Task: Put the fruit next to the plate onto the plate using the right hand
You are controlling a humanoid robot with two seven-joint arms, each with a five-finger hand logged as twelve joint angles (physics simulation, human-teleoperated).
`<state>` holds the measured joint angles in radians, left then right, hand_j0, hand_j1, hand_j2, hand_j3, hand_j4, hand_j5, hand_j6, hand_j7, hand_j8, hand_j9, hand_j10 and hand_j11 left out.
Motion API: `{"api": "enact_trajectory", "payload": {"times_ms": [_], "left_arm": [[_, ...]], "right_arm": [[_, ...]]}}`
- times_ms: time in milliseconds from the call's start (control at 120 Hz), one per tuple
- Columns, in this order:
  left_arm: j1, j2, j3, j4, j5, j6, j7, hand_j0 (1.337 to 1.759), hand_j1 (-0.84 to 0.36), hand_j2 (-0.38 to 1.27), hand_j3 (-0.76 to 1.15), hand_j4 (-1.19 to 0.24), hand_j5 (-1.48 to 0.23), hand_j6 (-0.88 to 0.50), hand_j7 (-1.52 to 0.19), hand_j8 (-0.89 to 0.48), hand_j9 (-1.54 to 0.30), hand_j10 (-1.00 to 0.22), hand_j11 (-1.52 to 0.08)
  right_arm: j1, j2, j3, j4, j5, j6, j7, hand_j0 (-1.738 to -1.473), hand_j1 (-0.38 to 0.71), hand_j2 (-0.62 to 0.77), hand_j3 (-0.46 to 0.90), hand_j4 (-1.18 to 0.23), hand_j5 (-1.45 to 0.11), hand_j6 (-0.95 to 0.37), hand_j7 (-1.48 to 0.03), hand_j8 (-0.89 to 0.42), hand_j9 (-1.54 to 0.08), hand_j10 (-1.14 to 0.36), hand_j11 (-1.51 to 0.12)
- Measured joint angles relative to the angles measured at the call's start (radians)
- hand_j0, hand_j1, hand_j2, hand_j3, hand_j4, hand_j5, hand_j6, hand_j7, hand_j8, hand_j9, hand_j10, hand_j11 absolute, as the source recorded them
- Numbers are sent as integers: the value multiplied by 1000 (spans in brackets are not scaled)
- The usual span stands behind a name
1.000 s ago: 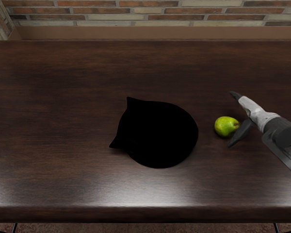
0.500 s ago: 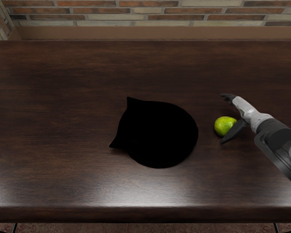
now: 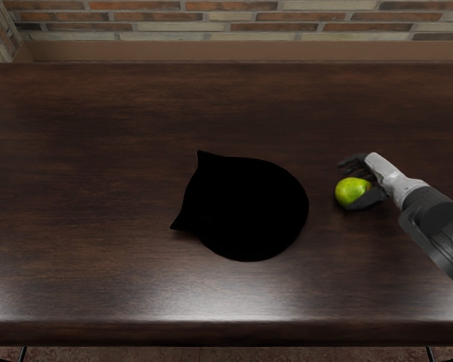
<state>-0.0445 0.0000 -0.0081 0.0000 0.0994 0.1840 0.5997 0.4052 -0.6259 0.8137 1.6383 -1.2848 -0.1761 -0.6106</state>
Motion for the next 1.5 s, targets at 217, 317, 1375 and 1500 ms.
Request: {"api": "enact_trajectory", "payload": {"times_ms": [217, 317, 1375, 1500], "left_arm": [[0, 0, 0, 0, 0, 0, 0, 1658, 349, 1, 0, -2, 0, -3, 0, -3, 0, -2, 0], [0, 0, 0, 0, 0, 0, 0, 1658, 349, 1, 0, -2, 0, -3, 0, -3, 0, -2, 0], [0, 0, 0, 0, 0, 0, 0, 1658, 349, 1, 0, -2, 0, -3, 0, -3, 0, -2, 0], [0, 0, 0, 0, 0, 0, 0, 1658, 349, 1, 0, -2, 0, -3, 0, -3, 0, -2, 0]], "right_arm": [[0, -1, 0, 0, -1, 1, 0, -1657, 200, 90, 0, -510, -666, -455, -663, -357, -670, -467, -673], [0, -1, 0, 1, -2, 2, 0, -1656, 202, 137, 0, -553, -707, -456, -711, -353, -716, -469, -720], [163, -12, 5, -25, 201, 31, -1, -1653, 222, 222, 0, -630, -911, -406, -861, -285, -867, -423, -874], [234, -7, 5, -34, 281, 72, -1, -1654, 227, 231, 0, -631, -927, -398, -869, -279, -873, -416, -882]]}}
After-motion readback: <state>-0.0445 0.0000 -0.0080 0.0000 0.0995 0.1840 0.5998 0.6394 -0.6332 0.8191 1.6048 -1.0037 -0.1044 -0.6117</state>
